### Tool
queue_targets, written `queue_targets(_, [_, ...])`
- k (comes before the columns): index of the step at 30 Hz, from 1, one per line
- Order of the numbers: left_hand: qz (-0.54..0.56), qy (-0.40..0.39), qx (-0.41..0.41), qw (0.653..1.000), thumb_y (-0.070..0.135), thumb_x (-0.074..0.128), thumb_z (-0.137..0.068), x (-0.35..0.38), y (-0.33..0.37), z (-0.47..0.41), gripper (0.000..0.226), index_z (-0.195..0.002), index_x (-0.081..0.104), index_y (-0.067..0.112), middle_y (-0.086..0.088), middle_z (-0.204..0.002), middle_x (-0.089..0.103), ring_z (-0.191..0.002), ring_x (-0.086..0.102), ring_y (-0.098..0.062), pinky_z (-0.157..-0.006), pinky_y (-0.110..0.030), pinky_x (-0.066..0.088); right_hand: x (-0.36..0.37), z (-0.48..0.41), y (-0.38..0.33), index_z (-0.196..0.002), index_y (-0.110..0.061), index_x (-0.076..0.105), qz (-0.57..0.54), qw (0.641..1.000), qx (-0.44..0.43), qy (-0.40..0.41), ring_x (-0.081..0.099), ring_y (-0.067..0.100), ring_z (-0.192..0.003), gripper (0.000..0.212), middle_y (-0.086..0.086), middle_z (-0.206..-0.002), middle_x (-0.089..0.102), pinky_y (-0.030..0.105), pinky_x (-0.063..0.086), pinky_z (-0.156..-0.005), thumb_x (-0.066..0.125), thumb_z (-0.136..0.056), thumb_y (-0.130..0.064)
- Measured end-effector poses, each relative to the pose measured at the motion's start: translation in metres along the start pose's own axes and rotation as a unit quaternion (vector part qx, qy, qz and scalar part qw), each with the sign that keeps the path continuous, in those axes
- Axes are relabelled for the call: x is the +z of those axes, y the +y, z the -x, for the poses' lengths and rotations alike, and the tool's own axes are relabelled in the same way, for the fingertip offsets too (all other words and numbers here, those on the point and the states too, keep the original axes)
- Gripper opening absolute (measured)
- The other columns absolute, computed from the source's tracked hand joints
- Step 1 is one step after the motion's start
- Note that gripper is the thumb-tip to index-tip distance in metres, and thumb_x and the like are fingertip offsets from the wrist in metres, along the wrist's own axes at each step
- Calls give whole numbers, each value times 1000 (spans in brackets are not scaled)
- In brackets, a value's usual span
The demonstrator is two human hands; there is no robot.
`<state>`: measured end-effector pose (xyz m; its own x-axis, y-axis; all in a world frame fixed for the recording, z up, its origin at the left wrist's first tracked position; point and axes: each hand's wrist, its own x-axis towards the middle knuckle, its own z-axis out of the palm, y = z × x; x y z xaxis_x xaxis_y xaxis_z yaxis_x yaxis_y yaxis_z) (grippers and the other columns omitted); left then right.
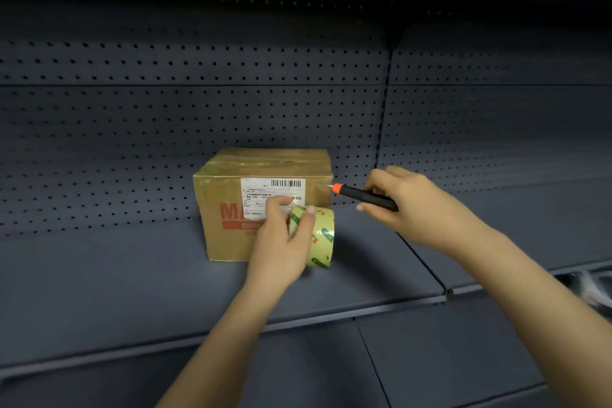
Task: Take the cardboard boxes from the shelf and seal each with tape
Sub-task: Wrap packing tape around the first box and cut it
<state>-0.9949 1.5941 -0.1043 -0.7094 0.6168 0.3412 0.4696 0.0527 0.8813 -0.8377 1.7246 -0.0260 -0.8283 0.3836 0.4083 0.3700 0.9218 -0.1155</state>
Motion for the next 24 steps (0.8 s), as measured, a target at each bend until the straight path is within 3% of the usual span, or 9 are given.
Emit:
queue_targets(3, [49,51,-43,997,39,53,-98,10,2,1,19,-113,46,29,1,-91,65,-71,61,-7,-55,-15,39,1,-9,7,-91,-27,49,1,998,-55,4,53,18,-74,22,-9,-85,48,39,51,-67,54,-93,-48])
queue_targets(8, [70,101,-61,990,34,49,-101,17,12,7,15,-109,52,21,0,-77,62,-53,54,7,-49,-8,39,4,-25,3,-101,-22,54,33,993,-109,-20,56,22,-82,27,-5,-90,50,37,50,-73,51,-95,-48])
queue_targets(13, [114,124,-101,980,29,46,-102,15,19,-2,13,-103,57,23,2,-79,61,-60,56,-5,-49,-16,41,4,-31,-1,-105,-22,57,35,990,-136,-26,59,23,-86,28,-6,-90,49,37,51,-73,51,-95,-48])
queue_targets(18, [108,143,-111,978,23,50,-100,13,21,-9,14,-102,61,14,3,-76,60,-54,54,-3,-44,-13,38,7,-33,-5,-105,-21,56,56,988,-137,-35,60,24,-87,28,-2,-94,55,37,51,-72,51,-96,-48])
queue_targets(24, [94,153,-131,975,26,49,-97,19,16,-18,15,-97,62,19,-3,-82,63,-69,58,-19,-61,-33,44,7,-31,-10,-115,-25,56,63,989,-127,-28,60,24,-91,27,-3,-95,51,31,45,-67,51,-97,-44])
